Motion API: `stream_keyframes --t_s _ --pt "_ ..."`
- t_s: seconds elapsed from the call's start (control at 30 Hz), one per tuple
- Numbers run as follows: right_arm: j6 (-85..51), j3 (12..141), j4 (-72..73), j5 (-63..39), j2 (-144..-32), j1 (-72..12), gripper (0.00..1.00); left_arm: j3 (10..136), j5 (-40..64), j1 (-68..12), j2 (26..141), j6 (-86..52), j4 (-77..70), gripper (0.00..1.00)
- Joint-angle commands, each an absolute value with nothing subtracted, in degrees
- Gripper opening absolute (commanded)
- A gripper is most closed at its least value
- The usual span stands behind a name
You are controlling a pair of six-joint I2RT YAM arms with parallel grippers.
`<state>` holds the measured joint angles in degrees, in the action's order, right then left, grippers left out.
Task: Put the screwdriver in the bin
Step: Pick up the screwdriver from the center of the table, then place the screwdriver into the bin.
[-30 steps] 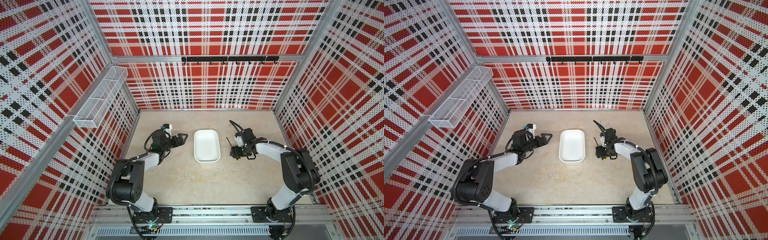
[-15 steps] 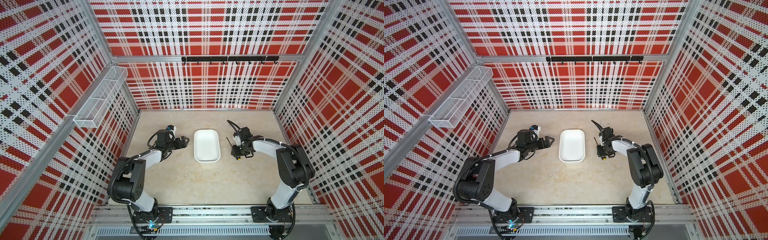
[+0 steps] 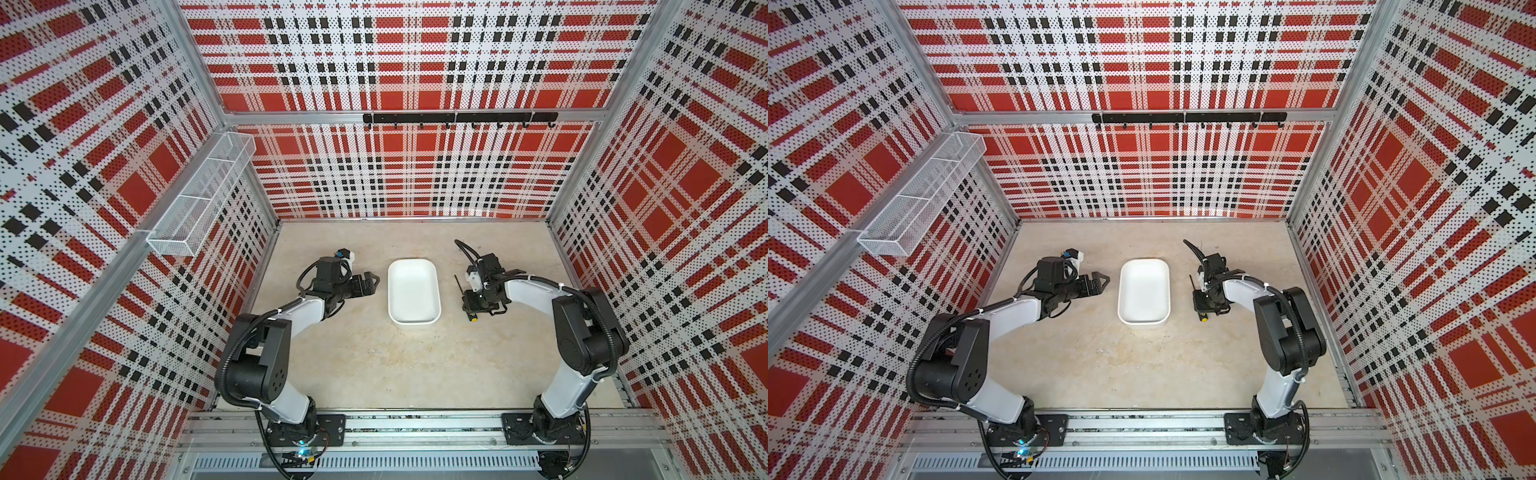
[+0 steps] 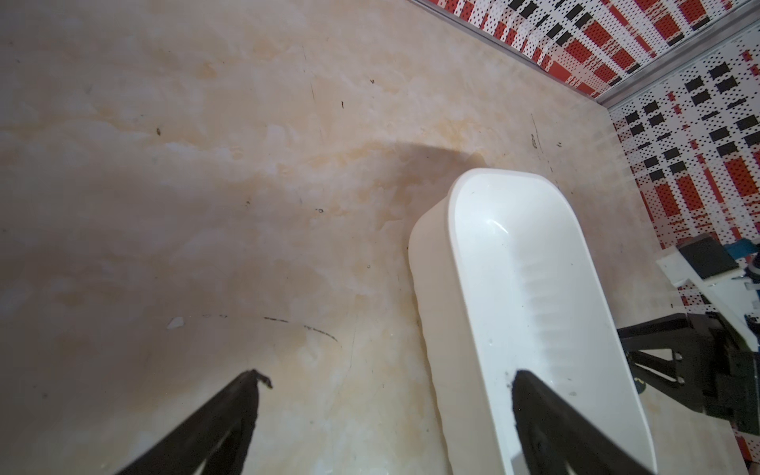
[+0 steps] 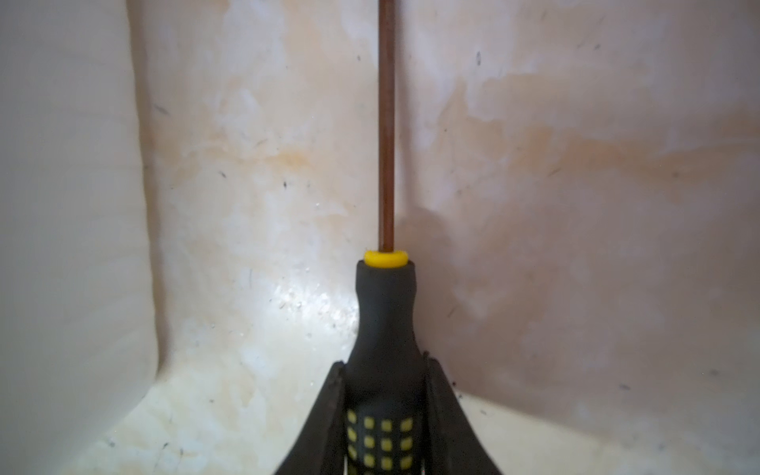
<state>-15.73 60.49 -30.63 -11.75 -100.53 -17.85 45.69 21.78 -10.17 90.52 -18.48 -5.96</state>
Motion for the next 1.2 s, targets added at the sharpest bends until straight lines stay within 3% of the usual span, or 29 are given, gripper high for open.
stream_keyframes --t_s 0.0,0.17,0.37,0.47,0.67,1.17 --pt "-21.7 62.6 -31.4 -14.5 -93.2 -18.8 0.0 47.9 20.6 -10.4 89.0 -15.8 -2.9 0.98" --pt "-30.3 63.7 -30.2 -12.1 -83.4 -20.4 0.0 47.9 20.9 -9.9 87.8 -15.9 -3.5 0.98" --pt "-41.7 67.6 -25.5 -4.3 -77.7 -31.3 0.0 47.5 21.8 -9.7 87.4 -16.4 -4.9 0.98" --pt "-47.1 71.9 -26.4 -1.8 -80.4 -36.3 0.0 47.5 21.8 -9.7 87.2 -16.3 -5.1 0.98" --pt "-54.4 78.5 -29.7 -4.3 -89.9 -38.6 0.0 47.4 22.0 -9.4 87.1 -16.3 -5.3 0.98" --pt "-54.5 85.7 -36.2 -4.8 -106.1 -41.1 0.0 47.0 22.4 -8.8 87.8 -16.3 -5.6 0.98"
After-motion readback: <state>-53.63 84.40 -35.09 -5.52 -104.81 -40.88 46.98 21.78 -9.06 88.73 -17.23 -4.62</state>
